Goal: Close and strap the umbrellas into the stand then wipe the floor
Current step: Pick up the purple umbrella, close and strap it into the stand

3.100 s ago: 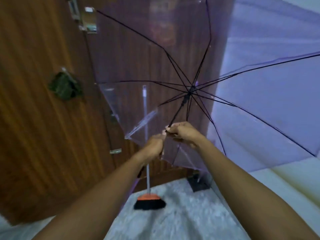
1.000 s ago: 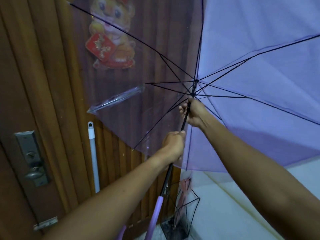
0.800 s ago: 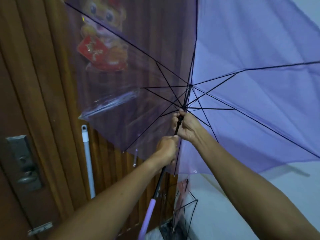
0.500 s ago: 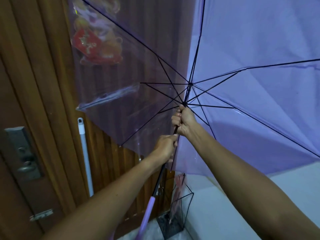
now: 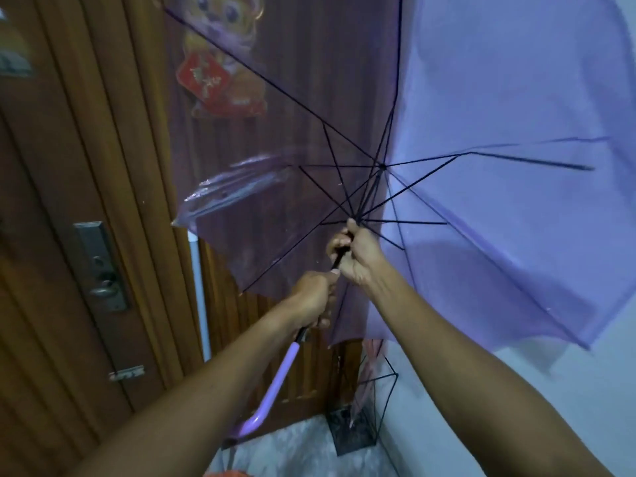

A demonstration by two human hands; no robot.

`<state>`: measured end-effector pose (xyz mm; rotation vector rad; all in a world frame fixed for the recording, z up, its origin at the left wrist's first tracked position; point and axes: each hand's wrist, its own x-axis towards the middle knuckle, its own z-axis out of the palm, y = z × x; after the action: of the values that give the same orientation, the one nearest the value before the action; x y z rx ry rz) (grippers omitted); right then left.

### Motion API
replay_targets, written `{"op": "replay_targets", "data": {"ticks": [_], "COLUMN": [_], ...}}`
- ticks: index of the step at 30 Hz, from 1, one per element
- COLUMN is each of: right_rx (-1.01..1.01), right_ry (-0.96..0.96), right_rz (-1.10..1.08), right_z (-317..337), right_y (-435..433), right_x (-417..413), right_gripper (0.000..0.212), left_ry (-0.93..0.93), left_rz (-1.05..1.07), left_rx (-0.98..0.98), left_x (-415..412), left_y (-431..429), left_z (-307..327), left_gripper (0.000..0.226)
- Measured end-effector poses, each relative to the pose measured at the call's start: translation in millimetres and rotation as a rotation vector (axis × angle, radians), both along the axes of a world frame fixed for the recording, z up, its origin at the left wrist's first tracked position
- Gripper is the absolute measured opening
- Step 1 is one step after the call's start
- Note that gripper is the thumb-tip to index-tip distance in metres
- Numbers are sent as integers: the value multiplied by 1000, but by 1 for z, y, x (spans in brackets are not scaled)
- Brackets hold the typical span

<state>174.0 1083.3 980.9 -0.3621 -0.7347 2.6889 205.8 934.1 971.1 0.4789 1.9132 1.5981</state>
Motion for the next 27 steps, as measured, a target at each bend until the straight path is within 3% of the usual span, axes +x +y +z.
{"op": "replay_targets", "data": {"ticks": [4,8,14,17,23,27], "right_rx": [13,104,209,239,105,34], "right_ry": [-19,-77,-117,-116,-48,-46], "right_rz": [153,43,-76,-123,-88,96], "right_z": [-18,-18,10,22,20,1], "right_y": [-2,3,28,35,-1,-39], "right_x": [16,23,23,14,10,16], "right_gripper": [44,45,44,42,39,43], "left_ry": [-3,96,-43,11,-4,-49], "left_rz": [50,68,-132,-77,35,78], "left_rx": [-10,-41,-67,-47,-4,34], "left_x": [15,30,44,47,26,17], "left_y": [8,17,-1,-11,-15,-12], "left_z": [-10,-21,-17,-16,-2,12], "left_gripper": [52,59,54,50,51,49]}}
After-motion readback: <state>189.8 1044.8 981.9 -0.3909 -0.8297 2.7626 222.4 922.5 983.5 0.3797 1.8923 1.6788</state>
